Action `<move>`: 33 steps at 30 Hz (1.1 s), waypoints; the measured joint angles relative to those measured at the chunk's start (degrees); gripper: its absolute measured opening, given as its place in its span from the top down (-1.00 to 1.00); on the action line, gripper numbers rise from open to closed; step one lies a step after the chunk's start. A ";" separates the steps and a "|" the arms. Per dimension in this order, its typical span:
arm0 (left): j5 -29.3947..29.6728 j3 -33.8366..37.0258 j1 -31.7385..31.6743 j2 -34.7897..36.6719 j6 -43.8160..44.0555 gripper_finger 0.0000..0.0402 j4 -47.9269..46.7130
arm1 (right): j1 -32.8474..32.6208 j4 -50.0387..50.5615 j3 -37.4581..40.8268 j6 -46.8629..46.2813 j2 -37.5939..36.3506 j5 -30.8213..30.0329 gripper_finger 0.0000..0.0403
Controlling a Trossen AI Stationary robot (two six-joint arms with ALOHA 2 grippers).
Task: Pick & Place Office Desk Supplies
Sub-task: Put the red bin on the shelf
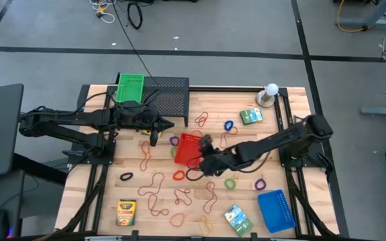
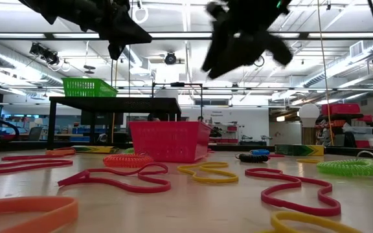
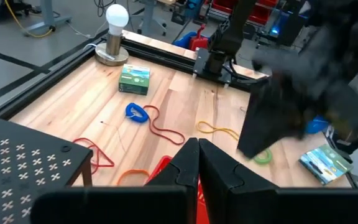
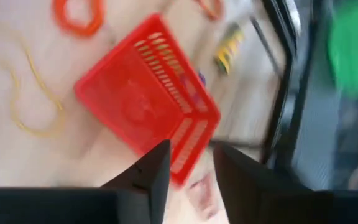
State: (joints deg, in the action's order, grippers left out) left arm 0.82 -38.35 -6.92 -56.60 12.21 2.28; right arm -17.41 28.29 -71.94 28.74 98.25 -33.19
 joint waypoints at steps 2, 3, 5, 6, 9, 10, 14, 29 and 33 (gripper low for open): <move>-0.44 0.00 -0.02 0.00 0.90 0.93 0.19 | -0.67 3.17 0.00 -15.03 -1.99 -1.37 0.46; -1.04 0.00 -0.02 0.00 1.28 0.93 0.18 | -1.00 5.32 0.00 -22.24 -2.82 -2.05 0.51; -1.26 0.00 0.14 0.00 1.85 0.93 -0.16 | -1.20 9.49 0.00 -35.79 -4.22 -2.76 0.62; -1.31 0.00 0.37 0.00 2.16 0.93 -0.41 | -1.20 11.47 0.04 -41.83 -4.68 -2.78 0.68; -1.07 -0.07 1.90 0.00 2.83 0.97 -0.83 | -1.17 11.71 3.88 -53.76 -6.44 -2.87 0.89; -0.89 -0.32 2.61 -0.01 2.92 0.97 -1.33 | -1.15 9.34 6.21 -55.77 -7.28 -2.87 0.94; 3.69 -2.90 6.47 -0.76 3.58 0.98 -7.05 | -0.51 -5.11 17.16 -59.94 -12.43 -1.22 0.95; 9.61 -23.47 17.70 -21.08 9.19 0.81 -37.93 | 8.09 -17.29 27.44 -56.71 -31.31 1.13 0.96; 7.76 -29.06 18.44 -27.16 9.43 0.68 -42.09 | 10.32 -16.84 27.45 -52.60 -31.59 3.36 0.96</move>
State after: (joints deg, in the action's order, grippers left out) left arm 8.58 -67.40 11.53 -83.76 21.64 -39.81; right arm -7.09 11.44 -44.49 -23.87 66.65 -29.82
